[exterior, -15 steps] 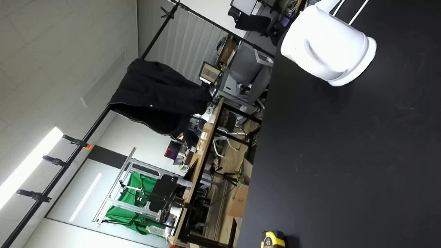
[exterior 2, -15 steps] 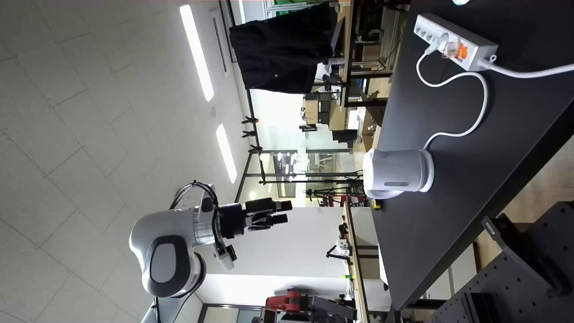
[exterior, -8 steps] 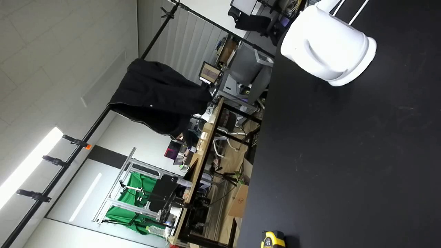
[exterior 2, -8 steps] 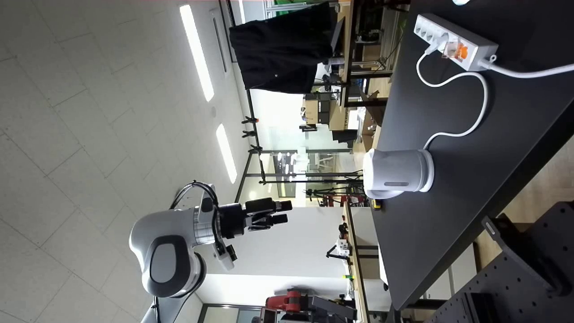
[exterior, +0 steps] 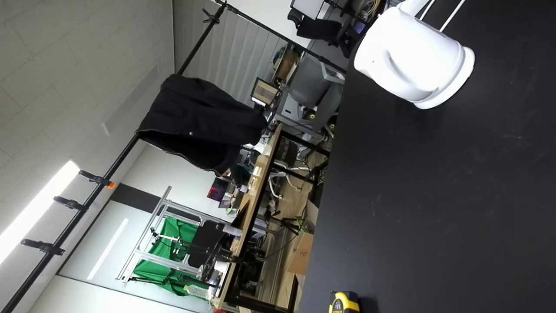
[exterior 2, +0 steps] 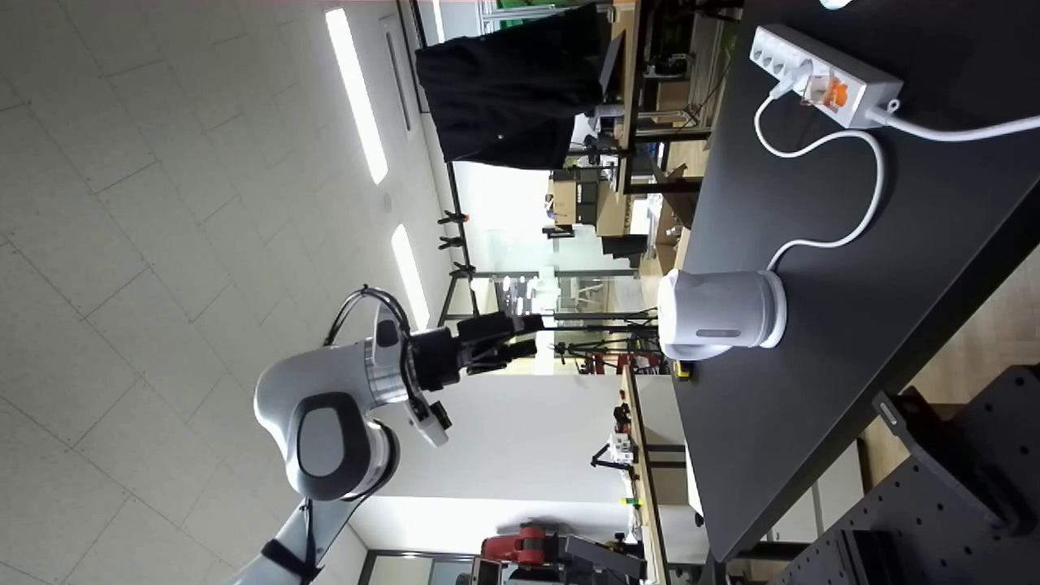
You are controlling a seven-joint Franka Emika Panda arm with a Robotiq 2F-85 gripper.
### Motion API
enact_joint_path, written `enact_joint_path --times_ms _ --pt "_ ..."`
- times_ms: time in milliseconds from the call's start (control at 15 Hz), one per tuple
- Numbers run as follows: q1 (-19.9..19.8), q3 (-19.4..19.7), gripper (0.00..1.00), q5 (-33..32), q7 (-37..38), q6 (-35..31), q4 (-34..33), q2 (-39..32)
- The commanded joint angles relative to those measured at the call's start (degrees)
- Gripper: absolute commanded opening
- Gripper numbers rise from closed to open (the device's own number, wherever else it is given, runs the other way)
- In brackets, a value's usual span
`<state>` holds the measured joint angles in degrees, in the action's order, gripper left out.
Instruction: Turn on the main adapter switch
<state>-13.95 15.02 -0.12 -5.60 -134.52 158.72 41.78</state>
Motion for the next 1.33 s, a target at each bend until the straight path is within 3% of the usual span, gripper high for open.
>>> enact_joint_path --times_ms 0,67,267,533,600,800,1267 --pt "-2.23 0.44 0.75 -0.98 1.96 -7.68 -6.19 -14.73" --pt "-2.94 0.7 0.74 -0.88 2.17 -9.79 -7.66 -18.26" --pt "-4.19 1.44 0.53 0.05 3.41 -12.69 -12.78 -27.24" --pt "-4.91 2.75 0.26 1.0 4.68 -9.46 -20.07 -35.4" --pt "-4.64 2.53 0.43 0.23 2.6 -12.54 -15.08 -31.44" --pt "-4.71 2.94 0.26 0.69 2.94 -11.28 -18.46 -35.14" --pt "-4.7 2.94 0.26 0.93 3.2 -10.89 -18.77 -35.36"
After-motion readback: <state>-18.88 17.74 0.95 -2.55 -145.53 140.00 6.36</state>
